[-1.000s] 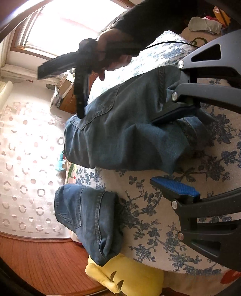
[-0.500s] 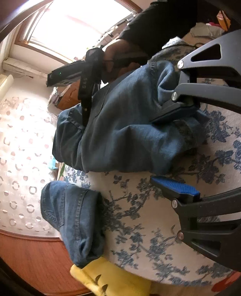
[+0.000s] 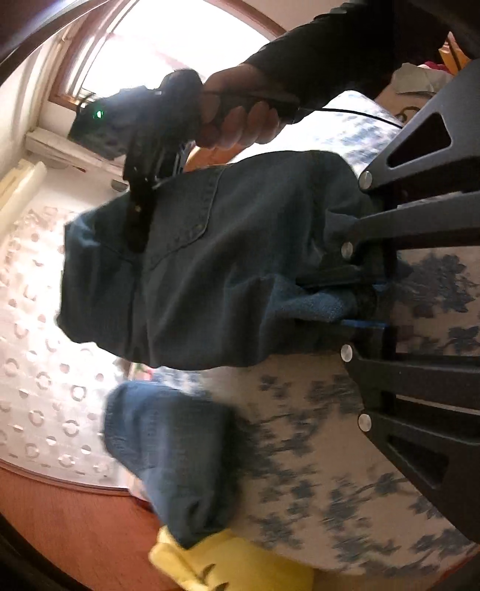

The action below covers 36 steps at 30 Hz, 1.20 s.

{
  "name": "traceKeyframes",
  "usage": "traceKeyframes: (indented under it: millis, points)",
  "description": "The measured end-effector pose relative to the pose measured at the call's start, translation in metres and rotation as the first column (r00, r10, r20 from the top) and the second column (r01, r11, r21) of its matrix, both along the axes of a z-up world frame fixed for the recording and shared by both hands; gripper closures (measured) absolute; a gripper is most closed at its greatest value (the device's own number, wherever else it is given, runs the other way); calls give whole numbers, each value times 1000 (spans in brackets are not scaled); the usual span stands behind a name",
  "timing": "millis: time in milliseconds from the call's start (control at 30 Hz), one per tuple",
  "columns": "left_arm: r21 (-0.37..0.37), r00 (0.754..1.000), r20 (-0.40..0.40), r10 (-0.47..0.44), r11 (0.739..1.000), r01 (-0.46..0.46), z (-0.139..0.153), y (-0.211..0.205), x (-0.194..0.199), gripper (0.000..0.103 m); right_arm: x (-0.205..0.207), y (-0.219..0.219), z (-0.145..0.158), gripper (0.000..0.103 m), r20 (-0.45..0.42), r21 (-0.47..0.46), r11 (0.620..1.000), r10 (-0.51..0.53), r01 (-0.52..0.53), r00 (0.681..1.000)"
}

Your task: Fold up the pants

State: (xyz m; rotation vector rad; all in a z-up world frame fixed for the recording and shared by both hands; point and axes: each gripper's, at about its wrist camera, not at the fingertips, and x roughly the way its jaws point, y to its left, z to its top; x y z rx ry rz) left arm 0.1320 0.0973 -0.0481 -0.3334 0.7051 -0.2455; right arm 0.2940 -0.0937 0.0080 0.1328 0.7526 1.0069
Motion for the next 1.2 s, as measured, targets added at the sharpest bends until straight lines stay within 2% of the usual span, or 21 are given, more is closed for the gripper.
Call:
traceKeyframes:
  millis: [167, 333, 567, 667, 767, 867, 967, 1033, 1067, 1100, 1133, 1200]
  points:
    - [-19, 995, 99, 21, 1000, -20, 35, 17, 10, 89, -2, 5, 49, 77, 79, 20, 1000, -1, -1, 997]
    - [-32, 981, 180, 76, 997, -72, 66, 54, 10, 89, 0, 36, 86, 77, 126, 42, 998, 30, -35, 992]
    - [12, 945, 259, 198, 978, -208, 105, 124, -5, 89, 14, 113, 103, 77, 111, 99, 985, 129, -140, 985]
    - [33, 929, 282, 241, 965, -260, 113, 145, -16, 90, 22, 150, 107, 77, 90, 153, 967, 194, -206, 977]
    - [50, 918, 283, 277, 952, -303, 114, 167, -6, 90, 50, 173, 95, 77, 44, 238, 942, 232, -236, 972]
    - [66, 929, 242, 281, 950, -304, 98, 178, 23, 89, 94, 179, 55, 76, -62, 280, 942, 212, -187, 975]
    - [74, 957, 127, 261, 959, -272, 56, 181, 67, 90, 144, 185, -2, 73, -170, 200, 974, 143, -107, 975]
    - [85, 969, 45, 244, 965, -247, 21, 178, 96, 90, 174, 180, -44, 64, -219, 95, 994, 73, -53, 973]
    - [92, 970, 29, 240, 966, -242, 14, 177, 102, 90, 184, 177, -57, 63, -230, 50, 998, 40, -29, 972]
    - [96, 972, 23, 233, 968, -234, 6, 173, 105, 90, 195, 168, -68, 57, -246, 42, 999, 19, -9, 969]
    - [96, 973, 25, 230, 968, -231, 3, 171, 107, 90, 202, 159, -73, 45, -266, 68, 998, 23, -5, 964]
    - [93, 974, 26, 227, 969, -228, 1, 170, 108, 90, 211, 150, -74, 35, -256, 62, 998, 12, 4, 967]
